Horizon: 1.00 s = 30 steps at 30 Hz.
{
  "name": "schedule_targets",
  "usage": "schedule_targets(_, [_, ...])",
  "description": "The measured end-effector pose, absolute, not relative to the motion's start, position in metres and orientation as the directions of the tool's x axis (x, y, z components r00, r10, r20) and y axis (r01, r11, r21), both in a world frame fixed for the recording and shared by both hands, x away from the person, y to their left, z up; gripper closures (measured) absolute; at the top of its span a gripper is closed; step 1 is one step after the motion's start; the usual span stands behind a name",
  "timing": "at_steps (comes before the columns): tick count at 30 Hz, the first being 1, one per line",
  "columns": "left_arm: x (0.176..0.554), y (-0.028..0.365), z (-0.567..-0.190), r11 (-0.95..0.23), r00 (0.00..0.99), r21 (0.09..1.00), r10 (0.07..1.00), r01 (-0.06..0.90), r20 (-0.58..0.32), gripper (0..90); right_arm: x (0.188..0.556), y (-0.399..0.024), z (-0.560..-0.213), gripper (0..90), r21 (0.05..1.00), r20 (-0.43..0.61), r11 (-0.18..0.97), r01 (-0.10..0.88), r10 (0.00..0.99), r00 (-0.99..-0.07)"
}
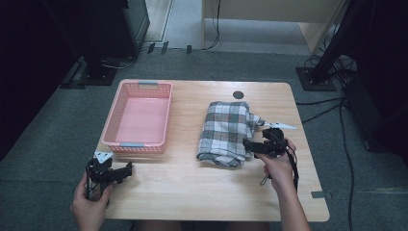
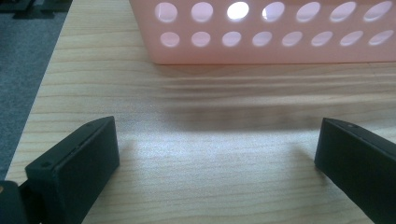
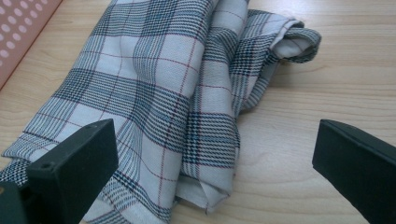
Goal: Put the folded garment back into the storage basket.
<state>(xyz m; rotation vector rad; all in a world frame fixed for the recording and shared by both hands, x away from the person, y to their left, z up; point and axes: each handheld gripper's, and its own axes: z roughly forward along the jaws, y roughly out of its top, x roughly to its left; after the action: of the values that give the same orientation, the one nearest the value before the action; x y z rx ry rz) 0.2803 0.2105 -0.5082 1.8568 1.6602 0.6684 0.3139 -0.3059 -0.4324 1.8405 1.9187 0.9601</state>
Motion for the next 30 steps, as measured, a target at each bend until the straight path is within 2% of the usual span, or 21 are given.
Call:
schedule_targets(23, [0.280, 0.210, -0.508, -0.081, 0.111, 0.692, 0.994, 0.717, 0.001, 0.0, 0.343, -0.283, -0.458, 0.5, 0.596, 0.213, -0.035, 0.803, 0.970, -0.115])
schedule_targets(30, [0.280, 0.210, -0.508, -0.081, 0.111, 0.692, 0.994, 0.717, 0.001, 0.0, 0.354, -0.279, -0.465, 0.5, 0.575, 0.221, -0.065, 0.816, 0.972, -0.079])
